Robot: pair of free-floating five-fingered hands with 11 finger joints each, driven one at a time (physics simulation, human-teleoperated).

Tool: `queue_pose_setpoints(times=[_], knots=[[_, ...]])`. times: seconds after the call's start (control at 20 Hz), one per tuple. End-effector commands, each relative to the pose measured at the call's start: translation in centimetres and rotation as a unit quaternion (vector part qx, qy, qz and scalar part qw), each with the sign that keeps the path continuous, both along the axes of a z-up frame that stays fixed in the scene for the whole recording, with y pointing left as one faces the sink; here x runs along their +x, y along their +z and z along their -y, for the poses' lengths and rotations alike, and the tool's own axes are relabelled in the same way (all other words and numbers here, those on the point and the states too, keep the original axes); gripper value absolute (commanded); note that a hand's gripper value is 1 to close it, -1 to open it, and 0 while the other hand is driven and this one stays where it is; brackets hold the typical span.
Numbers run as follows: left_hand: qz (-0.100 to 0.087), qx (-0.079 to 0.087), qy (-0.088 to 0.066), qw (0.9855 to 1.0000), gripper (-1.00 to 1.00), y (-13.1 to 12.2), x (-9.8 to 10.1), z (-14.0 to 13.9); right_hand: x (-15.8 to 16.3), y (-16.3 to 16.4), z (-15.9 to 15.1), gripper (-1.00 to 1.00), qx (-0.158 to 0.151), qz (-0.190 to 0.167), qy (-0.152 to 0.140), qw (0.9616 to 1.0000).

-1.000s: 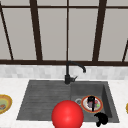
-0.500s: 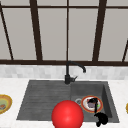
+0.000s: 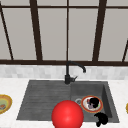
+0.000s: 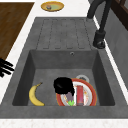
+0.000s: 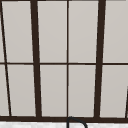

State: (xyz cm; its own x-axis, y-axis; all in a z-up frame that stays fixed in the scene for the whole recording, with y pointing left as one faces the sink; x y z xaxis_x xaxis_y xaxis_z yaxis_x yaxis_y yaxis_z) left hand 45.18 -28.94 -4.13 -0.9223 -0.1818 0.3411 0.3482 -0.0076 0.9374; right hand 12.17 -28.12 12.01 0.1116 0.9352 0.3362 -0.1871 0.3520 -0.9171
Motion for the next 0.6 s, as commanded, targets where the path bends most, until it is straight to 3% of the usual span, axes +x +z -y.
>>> queue_pose_setpoints(times=[0.0, 0.05, 0.1, 0.15, 0.2, 0.3, 0.4, 0.55], knots=[[0.002, 0.033, -0.003, 0.9995, 1.00, -2.0, -1.8, 1.8, 0.0, 0.0, 0.0, 0.00, 0.000, 0.000, 0.000, 1.0000], [0.018, 0.041, -0.004, 0.9990, 1.00, -2.4, -2.2, 2.0, 0.0, 0.0, 0.0, 0.00, 0.000, 0.000, 0.000, 1.0000], [0.033, 0.045, -0.005, 0.9984, -1.00, -3.1, -2.6, 2.5, 0.0, 0.0, 0.0, 0.00, 0.000, 0.000, 0.000, 1.0000], [0.045, 0.037, -0.003, 0.9983, -1.00, -3.6, -2.9, 2.7, 0.0, 0.0, 0.0, 0.00, 0.000, 0.000, 0.000, 1.0000], [0.038, 0.035, -0.010, 0.9986, -1.00, -3.7, -2.6, 1.8, 0.0, 0.0, 0.0, 0.00, 0.000, 0.000, 0.000, 1.0000], [0.015, 0.051, 0.003, 0.9986, -1.00, -3.0, -3.0, 1.9, 0.0, 0.0, 0.0, 0.00, 0.000, 0.000, 0.000, 1.0000], [0.008, 0.068, 0.018, 0.9975, -1.00, -3.6, -2.1, 1.9, 0.0, 0.0, 0.0, 0.00, 0.000, 0.000, 0.000, 1.0000], [-0.016, 0.067, 0.015, 0.9975, -1.00, -3.3, -1.2, 1.2, 0.0, 0.0, 0.0, 0.00, 0.000, 0.000, 0.000, 1.0000]])
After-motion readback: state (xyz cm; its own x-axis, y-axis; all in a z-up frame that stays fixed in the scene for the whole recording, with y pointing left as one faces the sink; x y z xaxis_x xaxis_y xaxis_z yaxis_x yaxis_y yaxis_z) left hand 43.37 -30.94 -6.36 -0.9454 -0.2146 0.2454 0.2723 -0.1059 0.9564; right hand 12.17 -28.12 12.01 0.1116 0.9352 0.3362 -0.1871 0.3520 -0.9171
